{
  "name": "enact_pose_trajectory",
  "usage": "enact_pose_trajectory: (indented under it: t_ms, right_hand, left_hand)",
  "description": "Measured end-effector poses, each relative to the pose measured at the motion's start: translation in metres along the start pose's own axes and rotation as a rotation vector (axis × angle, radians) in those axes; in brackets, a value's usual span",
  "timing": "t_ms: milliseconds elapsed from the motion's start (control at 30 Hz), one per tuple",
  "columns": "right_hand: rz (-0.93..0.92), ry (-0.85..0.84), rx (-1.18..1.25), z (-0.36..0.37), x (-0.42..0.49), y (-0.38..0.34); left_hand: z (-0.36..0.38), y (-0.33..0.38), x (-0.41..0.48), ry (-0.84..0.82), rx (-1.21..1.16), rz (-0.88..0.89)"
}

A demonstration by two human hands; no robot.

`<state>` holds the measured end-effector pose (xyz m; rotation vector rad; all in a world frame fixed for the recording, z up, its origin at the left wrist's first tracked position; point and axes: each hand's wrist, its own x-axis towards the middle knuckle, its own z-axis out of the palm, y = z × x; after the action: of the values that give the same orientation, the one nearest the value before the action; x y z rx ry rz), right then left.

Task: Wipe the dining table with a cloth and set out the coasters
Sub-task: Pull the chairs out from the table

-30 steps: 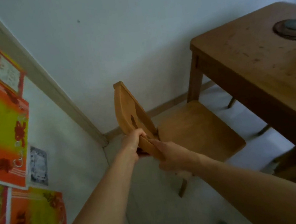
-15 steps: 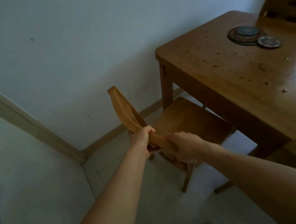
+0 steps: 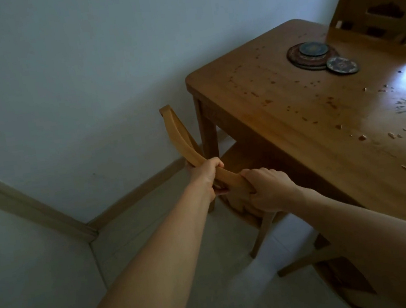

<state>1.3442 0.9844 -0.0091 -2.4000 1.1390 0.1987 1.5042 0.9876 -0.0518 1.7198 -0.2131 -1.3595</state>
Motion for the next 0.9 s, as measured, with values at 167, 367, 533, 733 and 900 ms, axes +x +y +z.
enact_pose_trajectory:
  t_ms: [167, 367, 533, 733, 900]
  right_hand:
    - [0.006, 0.024, 0.026, -0.017, 0.004, 0.029]
    - [0.014, 0.036, 0.018, -0.031, 0.011, 0.060]
    - [0.010, 0.048, 0.058, -0.035, 0.020, 0.074]
    - [0.002, 0.036, 0.026, -0.032, 0.021, 0.074]
    - [0.056, 0.064, -0.066, -0.031, 0.015, 0.061]
  left_hand:
    - [0.033, 0.012, 0.010, -0.018, 0.044, -0.015]
    - [0.066, 0.025, 0.019, -0.030, 0.071, -0.017]
    - [0.078, 0.034, 0.024, -0.011, 0.071, -0.005]
    - [0.076, 0.034, 0.018, 0.013, 0.048, 0.024]
    - [0.082, 0.024, -0.009, 0.024, 0.045, 0.045]
